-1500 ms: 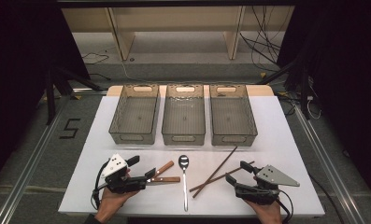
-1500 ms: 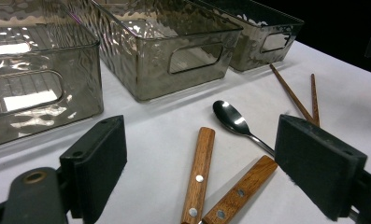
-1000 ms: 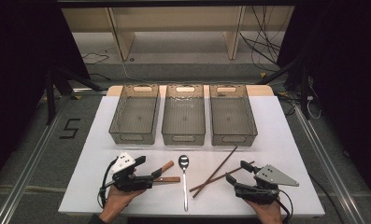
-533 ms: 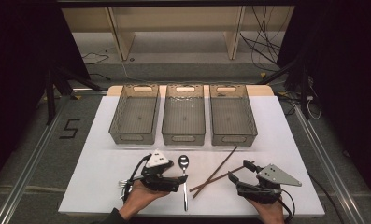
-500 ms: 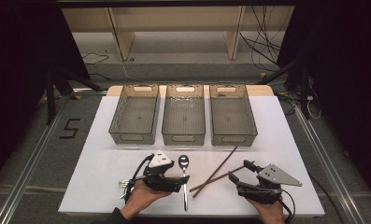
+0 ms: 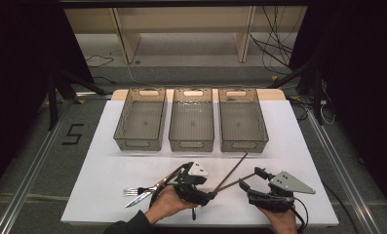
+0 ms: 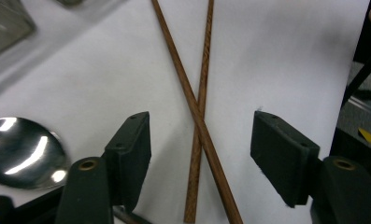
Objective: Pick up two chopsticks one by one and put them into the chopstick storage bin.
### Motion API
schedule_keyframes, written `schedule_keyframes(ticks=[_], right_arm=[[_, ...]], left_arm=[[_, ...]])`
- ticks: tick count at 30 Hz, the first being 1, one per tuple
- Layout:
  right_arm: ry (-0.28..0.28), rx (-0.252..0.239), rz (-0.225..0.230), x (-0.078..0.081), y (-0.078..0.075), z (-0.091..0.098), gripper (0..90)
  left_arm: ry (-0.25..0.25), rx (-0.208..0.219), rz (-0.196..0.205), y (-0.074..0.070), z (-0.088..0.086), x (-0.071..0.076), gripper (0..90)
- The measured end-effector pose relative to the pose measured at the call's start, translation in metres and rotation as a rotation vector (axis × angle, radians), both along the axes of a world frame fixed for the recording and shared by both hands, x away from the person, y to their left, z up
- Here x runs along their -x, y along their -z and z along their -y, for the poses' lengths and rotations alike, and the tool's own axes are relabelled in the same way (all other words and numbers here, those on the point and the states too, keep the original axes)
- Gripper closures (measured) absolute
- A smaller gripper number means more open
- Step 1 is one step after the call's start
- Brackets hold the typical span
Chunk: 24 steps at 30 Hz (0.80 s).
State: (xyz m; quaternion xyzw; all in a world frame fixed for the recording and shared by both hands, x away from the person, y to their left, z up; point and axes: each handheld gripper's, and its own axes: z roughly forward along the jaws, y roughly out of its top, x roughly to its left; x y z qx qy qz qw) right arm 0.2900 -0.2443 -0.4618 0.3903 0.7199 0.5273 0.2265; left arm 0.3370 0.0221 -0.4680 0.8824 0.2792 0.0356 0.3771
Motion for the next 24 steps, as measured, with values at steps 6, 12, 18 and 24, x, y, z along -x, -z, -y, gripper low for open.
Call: schedule_keyframes(ticks=[6, 12, 18, 24], right_arm=[[-0.001, -0.001, 0.002, 0.000, 0.000, 0.000, 29.5], [-0.002, 0.003, 0.001, 0.000, 0.000, -0.001, 29.5], [-0.004, 0.005, 0.001, 0.000, 0.000, -0.001, 29.7], [-0.002, 0.005, 0.000, 0.000, 0.000, -0.001, 29.8]], left_arm=[[0.015, -0.036, -0.034, 0.007, 0.010, -0.003, 47.6], [0.026, -0.067, -0.054, 0.012, 0.013, -0.007, 54.3], [0.027, -0.087, -0.047, 0.013, 0.015, -0.008, 61.2], [0.035, -0.094, -0.042, 0.013, 0.017, -0.006, 69.2]])
